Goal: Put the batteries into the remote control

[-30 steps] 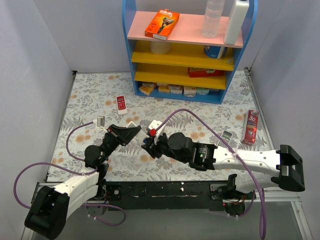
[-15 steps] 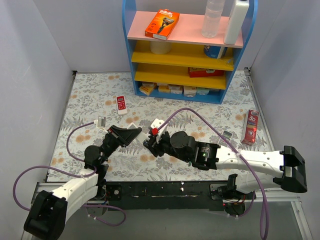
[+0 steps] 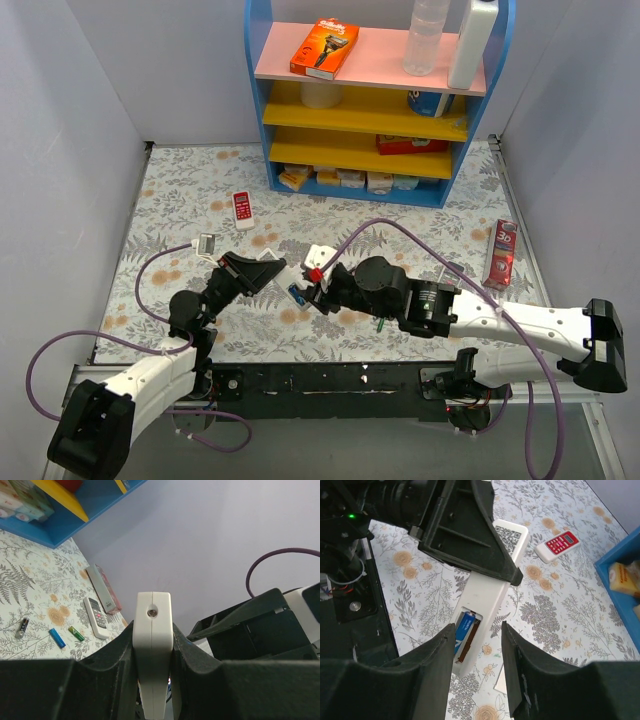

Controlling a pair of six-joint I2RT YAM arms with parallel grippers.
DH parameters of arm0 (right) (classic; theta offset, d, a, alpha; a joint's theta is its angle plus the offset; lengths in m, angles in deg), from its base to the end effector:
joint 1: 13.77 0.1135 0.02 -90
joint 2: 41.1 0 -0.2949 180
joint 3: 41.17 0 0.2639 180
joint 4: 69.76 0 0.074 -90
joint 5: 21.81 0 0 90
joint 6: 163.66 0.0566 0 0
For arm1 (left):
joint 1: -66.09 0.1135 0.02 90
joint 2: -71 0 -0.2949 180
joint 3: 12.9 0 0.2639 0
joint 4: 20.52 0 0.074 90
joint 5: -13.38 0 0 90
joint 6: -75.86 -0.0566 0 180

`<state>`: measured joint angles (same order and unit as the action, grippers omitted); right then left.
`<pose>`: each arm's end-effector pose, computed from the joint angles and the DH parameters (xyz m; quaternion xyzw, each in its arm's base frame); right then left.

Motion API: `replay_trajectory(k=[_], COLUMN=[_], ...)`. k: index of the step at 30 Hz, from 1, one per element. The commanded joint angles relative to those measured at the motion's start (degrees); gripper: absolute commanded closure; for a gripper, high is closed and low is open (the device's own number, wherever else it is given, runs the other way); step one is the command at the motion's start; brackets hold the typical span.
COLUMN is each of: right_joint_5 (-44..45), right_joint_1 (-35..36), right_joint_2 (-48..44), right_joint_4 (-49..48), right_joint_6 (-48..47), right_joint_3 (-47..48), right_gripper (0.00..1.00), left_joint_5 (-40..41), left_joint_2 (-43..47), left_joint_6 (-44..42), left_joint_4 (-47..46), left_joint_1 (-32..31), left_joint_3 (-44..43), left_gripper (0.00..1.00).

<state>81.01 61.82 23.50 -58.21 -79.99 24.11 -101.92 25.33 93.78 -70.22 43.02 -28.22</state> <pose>0.0829 0.2722 0.3587 -0.4485 0.6251 0.2889 0.5697 0.1375 -0.0849 0.2326 -0.2487 0.5370 -0.7769 0.2150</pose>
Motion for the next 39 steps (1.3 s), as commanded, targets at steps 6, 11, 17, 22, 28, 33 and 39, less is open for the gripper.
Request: replay_trajectory(k=[6,11,17,22,28,33,39], right_joint_5=[-14.0,-18.5,-23.2,-26.5,-27.6,-28.8,-30.4], right_joint_1=[-1.7,-3.3,-5.1,-6.2,-7.3,-8.1,-8.4], right_joint_2=[0.5,0.6,1.2,2.5,4.7,5.5,6.7], right_joint_4=[6.2,7.5,9.5,10.5,11.5,12.0,12.4], right_joint_6=[-11.9,-16.5,-20.7,-22.6,-23.6,-24.3,-24.9], right_joint_3=[4.3,4.7,5.7,6.9,8.4,9.0,9.7], right_gripper=[0.55,0.58,0.64,0.66,0.69,0.69,0.70], left_joint_5=[-3.4,-5.0,-7.0,-7.8,-8.4,-8.9,-9.2], left_joint_2=[-0.7,-1.6,-2.8,-3.7,-3.6,-3.8,-4.4], left_joint_6=[0.9,1.1,1.2,1.4,1.5,1.4,1.7], left_joint_4=[0.4,1.1,1.7,1.0,1.1,1.2,0.4], left_joint_1=[-0.2,-0.2,-0.3,-0.2,-0.2,-0.2,-0.2], left_joint_3=[-0.5,-1.4,-2.8,-3.4,-3.8,-4.0,-4.2], left_gripper=[1.00,1.00,1.00,1.00,1.00,1.00,1.00])
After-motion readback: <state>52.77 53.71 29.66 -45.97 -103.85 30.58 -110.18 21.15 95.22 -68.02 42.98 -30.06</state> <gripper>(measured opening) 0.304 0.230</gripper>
